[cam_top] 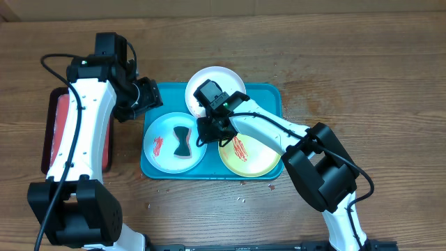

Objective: Clean dirty plates on tray and stack at the side

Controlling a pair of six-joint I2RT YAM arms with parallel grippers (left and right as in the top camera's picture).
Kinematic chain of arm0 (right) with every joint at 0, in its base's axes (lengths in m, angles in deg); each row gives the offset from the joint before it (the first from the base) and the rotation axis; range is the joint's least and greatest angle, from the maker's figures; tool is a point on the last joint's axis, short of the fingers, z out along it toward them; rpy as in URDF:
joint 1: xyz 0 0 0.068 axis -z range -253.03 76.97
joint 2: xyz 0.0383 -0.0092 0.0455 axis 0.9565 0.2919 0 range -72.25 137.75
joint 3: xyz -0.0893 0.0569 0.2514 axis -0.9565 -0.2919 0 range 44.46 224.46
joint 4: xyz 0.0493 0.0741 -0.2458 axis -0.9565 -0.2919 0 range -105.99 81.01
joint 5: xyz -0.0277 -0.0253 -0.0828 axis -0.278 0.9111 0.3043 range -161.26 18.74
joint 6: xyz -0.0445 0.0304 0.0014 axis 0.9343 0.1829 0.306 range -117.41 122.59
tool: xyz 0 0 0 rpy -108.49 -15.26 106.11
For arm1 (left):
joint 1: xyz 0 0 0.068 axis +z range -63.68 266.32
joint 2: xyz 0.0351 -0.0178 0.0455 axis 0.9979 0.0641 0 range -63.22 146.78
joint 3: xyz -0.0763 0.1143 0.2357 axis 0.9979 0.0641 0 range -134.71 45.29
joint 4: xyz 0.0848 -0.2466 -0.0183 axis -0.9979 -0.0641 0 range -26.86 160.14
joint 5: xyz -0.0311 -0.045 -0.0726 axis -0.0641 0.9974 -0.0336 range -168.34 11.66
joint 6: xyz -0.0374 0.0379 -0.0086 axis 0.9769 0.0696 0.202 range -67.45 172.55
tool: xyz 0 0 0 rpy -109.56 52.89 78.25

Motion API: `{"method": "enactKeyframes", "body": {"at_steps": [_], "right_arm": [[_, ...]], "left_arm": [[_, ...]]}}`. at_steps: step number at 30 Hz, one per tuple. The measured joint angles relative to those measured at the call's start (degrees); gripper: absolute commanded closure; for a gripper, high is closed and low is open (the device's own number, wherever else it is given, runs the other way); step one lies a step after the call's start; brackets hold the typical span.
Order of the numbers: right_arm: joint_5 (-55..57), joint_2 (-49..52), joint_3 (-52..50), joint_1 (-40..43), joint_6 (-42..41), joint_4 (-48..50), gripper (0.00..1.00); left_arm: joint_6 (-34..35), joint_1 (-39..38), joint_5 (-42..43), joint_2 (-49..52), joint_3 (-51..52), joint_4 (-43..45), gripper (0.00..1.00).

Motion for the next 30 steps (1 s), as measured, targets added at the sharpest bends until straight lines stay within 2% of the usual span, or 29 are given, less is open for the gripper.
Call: {"method": "enactKeyframes", "body": {"at_steps": [2, 4, 6, 9, 13, 26, 30], "right_arm": [[0.04, 0.0, -0.04, 0.0, 0.0, 0.35, 0.77], [0.04, 0.04, -0.22, 0.0, 0.02, 0.44, 0.8], [0.02, 0.09, -0.26, 0.0, -0.11, 0.52, 0.84], [-0.11, 0.15, -0.33, 0.0, -0.15, 0.85, 0.83], [-0.15, 0.2, -0.33, 0.0, -0.22, 0.96, 0.83], [-0.15, 0.2, -0.33, 0.0, -0.22, 1.14, 0.83], [-0.13, 0.2, -0.33, 0.0, -0.22, 1.11, 0.83]], "left_arm": [[-0.31, -0.13, 0.61, 0.0, 1.46, 0.24, 0.42], [-0.59, -0.52, 1.38, 0.0, 3.74, 1.18, 0.42], [-1.09, -1.18, 2.64, 0.0, 6.91, 2.95, 0.4], [-2.32, -2.36, 5.46, 0.0, 11.85, 6.73, 0.29], [-2.97, -4.04, 7.98, 0.0, 17.55, 11.34, 0.29], [-3.1, -4.96, 8.87, 0.0, 27.21, 22.29, 0.38], [-3.06, -4.94, 8.9, 0.0, 28.61, 24.79, 0.47]]}}
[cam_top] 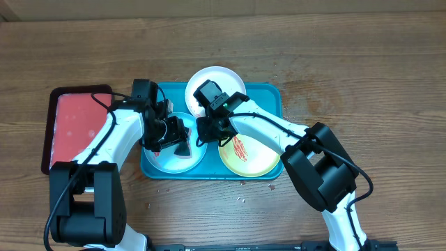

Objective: Clean dirty plates on tray and stack at the side

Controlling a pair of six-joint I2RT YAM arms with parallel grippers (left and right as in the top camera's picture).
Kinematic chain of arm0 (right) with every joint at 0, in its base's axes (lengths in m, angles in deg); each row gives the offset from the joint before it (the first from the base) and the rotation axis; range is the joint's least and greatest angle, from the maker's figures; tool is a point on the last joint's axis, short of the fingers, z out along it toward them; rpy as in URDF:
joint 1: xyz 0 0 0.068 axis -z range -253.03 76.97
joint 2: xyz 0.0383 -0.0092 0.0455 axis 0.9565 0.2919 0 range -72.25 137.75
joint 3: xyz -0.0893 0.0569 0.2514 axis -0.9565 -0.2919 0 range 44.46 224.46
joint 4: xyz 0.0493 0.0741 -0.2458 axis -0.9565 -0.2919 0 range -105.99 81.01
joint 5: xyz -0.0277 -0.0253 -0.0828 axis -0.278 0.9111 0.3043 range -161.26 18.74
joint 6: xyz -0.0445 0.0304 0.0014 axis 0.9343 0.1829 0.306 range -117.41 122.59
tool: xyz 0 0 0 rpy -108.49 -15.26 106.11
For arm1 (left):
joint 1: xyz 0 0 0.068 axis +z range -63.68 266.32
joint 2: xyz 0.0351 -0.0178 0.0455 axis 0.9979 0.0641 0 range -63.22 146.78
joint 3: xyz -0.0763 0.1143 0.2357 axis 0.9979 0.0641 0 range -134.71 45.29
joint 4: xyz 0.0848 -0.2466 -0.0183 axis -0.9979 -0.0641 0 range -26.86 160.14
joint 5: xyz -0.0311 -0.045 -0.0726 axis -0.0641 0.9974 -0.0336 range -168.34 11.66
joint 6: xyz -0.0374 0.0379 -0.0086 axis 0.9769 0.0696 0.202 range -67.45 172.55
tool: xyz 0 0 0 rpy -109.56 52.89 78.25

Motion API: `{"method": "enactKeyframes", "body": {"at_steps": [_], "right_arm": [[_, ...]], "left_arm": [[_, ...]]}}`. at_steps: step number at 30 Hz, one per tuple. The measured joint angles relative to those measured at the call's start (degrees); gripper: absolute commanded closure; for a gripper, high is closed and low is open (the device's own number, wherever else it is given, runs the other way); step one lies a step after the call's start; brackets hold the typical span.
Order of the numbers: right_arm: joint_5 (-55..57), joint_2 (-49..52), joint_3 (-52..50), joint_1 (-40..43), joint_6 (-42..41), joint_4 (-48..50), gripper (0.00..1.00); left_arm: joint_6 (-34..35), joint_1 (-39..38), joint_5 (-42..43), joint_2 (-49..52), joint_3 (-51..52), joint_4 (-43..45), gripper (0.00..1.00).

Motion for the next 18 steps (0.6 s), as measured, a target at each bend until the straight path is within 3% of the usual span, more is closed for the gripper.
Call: {"method": "enactKeyframes", "body": {"at_steps": [9, 15, 18], "right_arm": [[0.0, 0.0, 0.0, 0.0, 0.02, 0.02, 0.83], [0.0, 0.0, 0.0, 0.0, 0.0, -0.02, 0.84], [0.02, 0.0, 0.0, 0.0, 0.0, -0.02, 0.84]], "left_arm": [[-0.02, -0.07, -0.02, 0.09, 0.11, 3.63, 0.44], [0.24, -1.44, -0.02, 2.47, 0.11, 3.67, 0.56], [0.33, -2.36, 0.0, 4.04, 0.11, 3.67, 0.69]]}}
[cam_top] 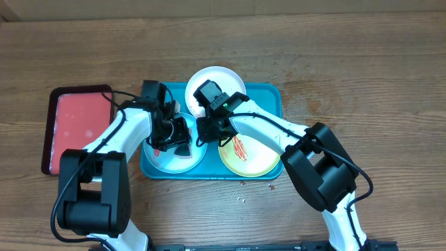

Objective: Clean dirty plates on tray and stack at the side

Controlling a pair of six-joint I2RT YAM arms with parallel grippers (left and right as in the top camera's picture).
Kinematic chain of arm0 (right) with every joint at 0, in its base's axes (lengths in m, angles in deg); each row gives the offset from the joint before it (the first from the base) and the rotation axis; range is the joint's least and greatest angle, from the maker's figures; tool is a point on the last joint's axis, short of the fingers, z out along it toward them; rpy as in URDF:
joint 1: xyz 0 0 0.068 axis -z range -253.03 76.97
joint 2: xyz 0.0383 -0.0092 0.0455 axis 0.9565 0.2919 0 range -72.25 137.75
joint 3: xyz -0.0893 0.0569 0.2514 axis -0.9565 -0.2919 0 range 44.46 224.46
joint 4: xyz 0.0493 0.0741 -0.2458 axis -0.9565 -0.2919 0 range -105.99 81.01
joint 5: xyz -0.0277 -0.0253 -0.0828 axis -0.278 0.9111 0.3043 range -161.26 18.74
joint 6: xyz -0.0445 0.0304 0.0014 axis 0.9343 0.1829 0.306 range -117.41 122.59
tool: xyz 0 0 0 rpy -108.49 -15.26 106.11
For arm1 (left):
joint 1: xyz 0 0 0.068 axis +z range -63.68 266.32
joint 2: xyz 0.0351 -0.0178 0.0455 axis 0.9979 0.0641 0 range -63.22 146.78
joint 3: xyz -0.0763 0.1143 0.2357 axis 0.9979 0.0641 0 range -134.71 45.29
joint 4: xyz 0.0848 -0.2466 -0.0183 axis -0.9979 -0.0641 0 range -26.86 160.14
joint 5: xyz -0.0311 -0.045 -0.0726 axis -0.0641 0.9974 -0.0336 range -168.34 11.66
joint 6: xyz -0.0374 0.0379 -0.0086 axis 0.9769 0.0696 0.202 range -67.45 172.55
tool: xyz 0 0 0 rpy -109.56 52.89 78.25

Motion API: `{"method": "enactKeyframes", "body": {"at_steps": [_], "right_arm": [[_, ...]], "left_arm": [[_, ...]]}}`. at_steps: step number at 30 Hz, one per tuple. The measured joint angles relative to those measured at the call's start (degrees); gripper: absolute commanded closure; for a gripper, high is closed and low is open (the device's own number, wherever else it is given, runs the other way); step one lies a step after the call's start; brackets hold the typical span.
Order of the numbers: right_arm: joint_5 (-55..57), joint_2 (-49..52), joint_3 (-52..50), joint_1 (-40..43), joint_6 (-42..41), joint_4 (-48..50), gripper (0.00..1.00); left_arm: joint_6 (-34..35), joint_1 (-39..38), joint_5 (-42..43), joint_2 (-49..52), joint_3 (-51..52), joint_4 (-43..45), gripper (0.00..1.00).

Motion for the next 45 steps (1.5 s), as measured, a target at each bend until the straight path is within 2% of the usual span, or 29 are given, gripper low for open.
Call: {"method": "enactKeyframes", "body": {"at_steps": [2, 3, 7, 19, 25, 30, 36, 38, 45], "right_arm": [[-0.02, 0.0, 0.0, 0.0, 0.02, -0.07, 0.84], [0.0, 0.0, 0.0, 0.0, 0.02, -0.04, 0.84], [-0.04, 0.0, 0.0, 0.0, 0.02, -0.11, 0.84], [-0.26, 0.0, 0.0, -0.09, 0.04, -0.11, 0.84], [-0.28, 0.02, 0.0, -0.09, 0.04, -0.33, 0.84], [-0.24, 0.0, 0.0, -0.09, 0.04, -0.42, 0.84], [-0.26, 0.0, 0.0, -0.09, 0.07, -0.22, 0.84], [-0.26, 0.02, 0.0, -0.09, 0.07, -0.22, 0.84], [-0.07, 0.0, 0.0, -0.04, 0.2, -0.66, 0.85]], "left_arm": [[0.28, -0.22, -0.09, 0.15, 0.0, -0.02, 0.92], [0.35, -0.22, -0.48, 0.24, 0.0, -0.04, 0.96], [0.48, -0.39, -4.33, 0.46, -0.04, -0.85, 0.96], [4.44, -1.01, -30.71, 0.2, -1.11, -7.54, 0.96], [4.44, -0.9, -35.76, 1.31, -4.59, -10.32, 0.96], [4.57, -0.63, -34.16, 1.42, -8.92, -9.81, 0.96], [4.83, -0.35, -18.14, 1.73, -8.2, -2.8, 0.96], [5.09, -0.7, -15.19, 2.12, -7.52, -2.05, 0.96], [5.7, -0.9, -14.73, 3.89, -6.34, -4.24, 0.96]]}}
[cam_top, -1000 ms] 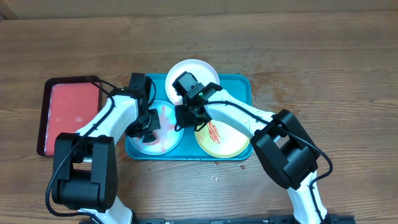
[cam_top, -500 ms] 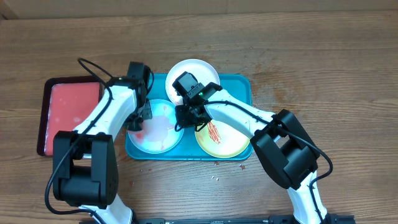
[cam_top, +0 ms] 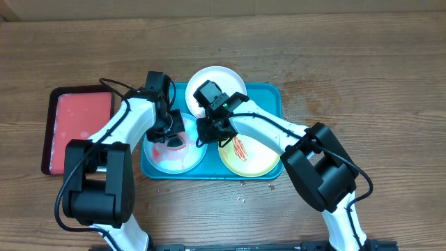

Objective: Clean dirty plates on tray and stack at the side

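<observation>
A teal tray (cam_top: 268, 97) holds three plates. The light-blue plate (cam_top: 167, 160) at its left carries a pale red smear. My left gripper (cam_top: 172, 134) is down over that plate, shut on a black wiping pad that is mostly hidden beneath it. My right gripper (cam_top: 204, 132) sits at the same plate's right rim and appears shut on it. A yellow-green plate (cam_top: 254, 160) with red streaks lies at the right, partly under the right arm. At the tray's far edge rests a white plate (cam_top: 224, 78).
A dark tray with a pink inside (cam_top: 73, 125) lies left of the teal tray on the wooden table (cam_top: 362, 84). Small crumbs (cam_top: 242, 199) dot the table in front of the teal tray.
My left gripper has shifted a little left and farther over the light-blue plate, and the black pad went with it. The red stain looks paler and more spread. The right arm has not moved.
First my left gripper was off the teal tray's left side, with the black pad lying alone on the light-blue plate beside a red stain. Then the gripper reached the plate, then sat on the pad. Now the pad is displaced and the stain smeared.
</observation>
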Controlling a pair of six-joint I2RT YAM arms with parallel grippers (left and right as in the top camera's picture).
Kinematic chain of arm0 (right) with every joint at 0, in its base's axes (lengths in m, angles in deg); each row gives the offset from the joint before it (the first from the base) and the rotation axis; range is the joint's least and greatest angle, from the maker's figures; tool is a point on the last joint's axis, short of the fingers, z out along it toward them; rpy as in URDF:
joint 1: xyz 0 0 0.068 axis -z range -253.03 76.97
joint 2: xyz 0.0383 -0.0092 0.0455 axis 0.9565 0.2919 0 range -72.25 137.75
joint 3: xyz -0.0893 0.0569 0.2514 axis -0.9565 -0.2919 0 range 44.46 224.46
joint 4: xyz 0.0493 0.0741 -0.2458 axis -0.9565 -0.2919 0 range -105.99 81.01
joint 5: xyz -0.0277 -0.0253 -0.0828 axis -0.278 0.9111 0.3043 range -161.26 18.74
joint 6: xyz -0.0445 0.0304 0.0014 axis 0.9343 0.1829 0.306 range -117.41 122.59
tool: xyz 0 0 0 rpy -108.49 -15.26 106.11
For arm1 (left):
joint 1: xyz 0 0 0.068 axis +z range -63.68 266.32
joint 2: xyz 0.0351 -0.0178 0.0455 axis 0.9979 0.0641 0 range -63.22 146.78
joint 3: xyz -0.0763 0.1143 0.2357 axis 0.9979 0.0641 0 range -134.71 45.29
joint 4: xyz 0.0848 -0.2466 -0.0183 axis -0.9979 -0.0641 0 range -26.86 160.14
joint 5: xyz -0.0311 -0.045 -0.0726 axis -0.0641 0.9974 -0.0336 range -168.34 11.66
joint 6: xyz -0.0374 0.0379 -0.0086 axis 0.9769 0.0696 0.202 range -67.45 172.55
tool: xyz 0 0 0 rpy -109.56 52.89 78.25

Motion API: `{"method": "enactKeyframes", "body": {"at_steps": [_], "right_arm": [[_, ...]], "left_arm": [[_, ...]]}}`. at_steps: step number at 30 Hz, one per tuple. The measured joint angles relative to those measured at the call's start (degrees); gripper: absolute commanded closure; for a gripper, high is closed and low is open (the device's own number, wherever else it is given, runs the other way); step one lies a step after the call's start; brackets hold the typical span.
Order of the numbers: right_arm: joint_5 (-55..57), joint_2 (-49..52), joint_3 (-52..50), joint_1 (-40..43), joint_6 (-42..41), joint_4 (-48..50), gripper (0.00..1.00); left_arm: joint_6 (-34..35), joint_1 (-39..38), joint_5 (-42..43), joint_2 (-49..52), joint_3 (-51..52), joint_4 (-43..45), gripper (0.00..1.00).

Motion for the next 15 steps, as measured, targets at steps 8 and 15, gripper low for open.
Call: {"method": "enactKeyframes", "body": {"at_steps": [8, 15], "right_arm": [[0.07, 0.02, 0.0, -0.02, 0.0, -0.09, 0.85], [-0.87, 0.02, 0.0, -0.74, 0.02, 0.31, 0.85]], "left_arm": [[0.94, 0.28, -14.97, 0.04, 0.09, -12.04, 0.96], [5.2, -0.28, -23.98, 0.11, 0.31, -16.11, 0.96]]}}
